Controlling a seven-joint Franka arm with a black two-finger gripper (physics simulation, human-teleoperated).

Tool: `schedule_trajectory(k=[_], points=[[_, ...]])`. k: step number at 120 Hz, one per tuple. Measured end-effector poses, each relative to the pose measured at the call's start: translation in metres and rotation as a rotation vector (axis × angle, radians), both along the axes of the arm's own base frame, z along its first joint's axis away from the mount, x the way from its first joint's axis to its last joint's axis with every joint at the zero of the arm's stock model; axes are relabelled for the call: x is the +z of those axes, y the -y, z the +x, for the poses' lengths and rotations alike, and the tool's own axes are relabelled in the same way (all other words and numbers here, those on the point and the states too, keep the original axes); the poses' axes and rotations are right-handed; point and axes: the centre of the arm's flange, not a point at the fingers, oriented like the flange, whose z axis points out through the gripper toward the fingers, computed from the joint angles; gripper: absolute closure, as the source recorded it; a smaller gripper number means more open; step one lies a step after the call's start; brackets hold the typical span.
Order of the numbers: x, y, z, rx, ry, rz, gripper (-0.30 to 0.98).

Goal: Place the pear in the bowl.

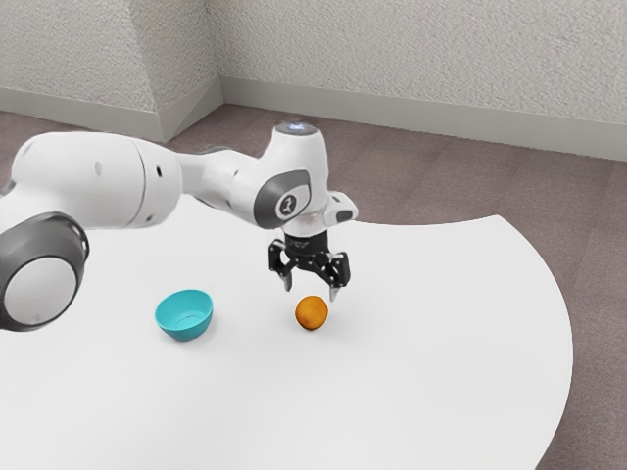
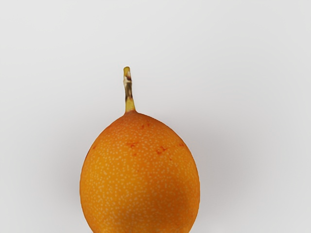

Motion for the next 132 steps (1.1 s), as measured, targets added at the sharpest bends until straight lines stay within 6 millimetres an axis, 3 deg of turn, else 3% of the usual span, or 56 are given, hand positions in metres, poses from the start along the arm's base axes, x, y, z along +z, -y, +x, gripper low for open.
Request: schedule_trajectory(k=[15, 76, 132], points=[[-0.021, -0.003, -0.001, 0.021, 0.009, 0.0, 0.02], [-0.059, -0.011, 0.0, 0.068, 0.022, 0.008, 0.03], [-0.063, -0.011, 0.002, 0.084, 0.038, 0.005, 0.3]])
